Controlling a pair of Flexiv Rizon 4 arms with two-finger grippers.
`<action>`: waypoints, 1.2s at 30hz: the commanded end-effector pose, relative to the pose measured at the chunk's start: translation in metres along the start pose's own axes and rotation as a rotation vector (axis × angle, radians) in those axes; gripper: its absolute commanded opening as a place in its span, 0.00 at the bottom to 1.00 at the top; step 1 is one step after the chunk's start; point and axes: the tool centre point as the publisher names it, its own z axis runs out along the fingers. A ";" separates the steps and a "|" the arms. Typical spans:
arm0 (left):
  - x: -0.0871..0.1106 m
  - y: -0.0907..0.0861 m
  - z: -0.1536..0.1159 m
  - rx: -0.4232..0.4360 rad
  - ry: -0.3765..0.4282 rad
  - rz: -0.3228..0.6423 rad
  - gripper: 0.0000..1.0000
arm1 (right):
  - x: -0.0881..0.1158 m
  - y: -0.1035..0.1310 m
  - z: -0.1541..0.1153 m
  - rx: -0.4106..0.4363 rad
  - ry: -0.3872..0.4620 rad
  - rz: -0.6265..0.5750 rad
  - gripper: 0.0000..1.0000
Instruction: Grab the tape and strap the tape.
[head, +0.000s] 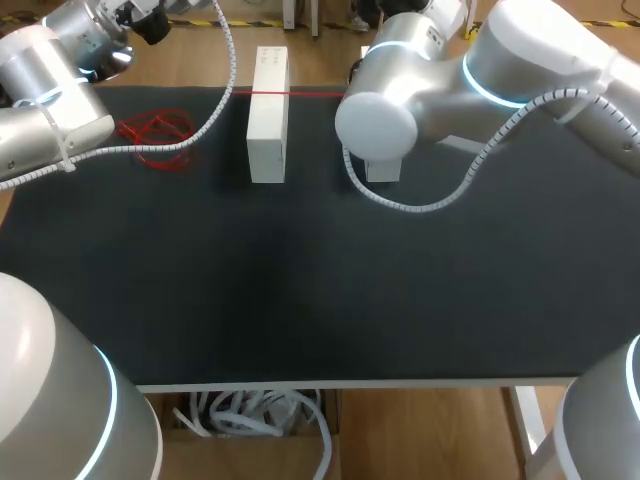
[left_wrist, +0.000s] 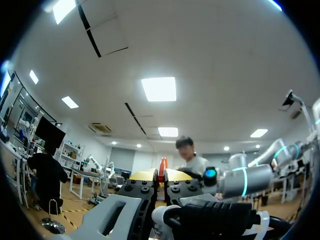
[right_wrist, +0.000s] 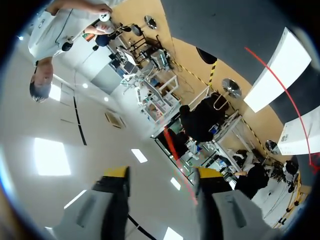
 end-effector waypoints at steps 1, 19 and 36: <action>0.001 0.000 0.000 0.001 -0.003 0.001 0.00 | 0.001 -0.003 0.001 -0.009 -0.923 -0.004 0.00; 0.001 0.000 0.000 0.001 -0.003 0.001 0.00 | -0.003 -0.007 -0.004 0.003 -0.925 -0.034 0.00; 0.001 0.000 0.001 -0.003 0.000 0.003 0.00 | -0.006 -0.011 -0.010 0.008 -0.916 -0.049 0.00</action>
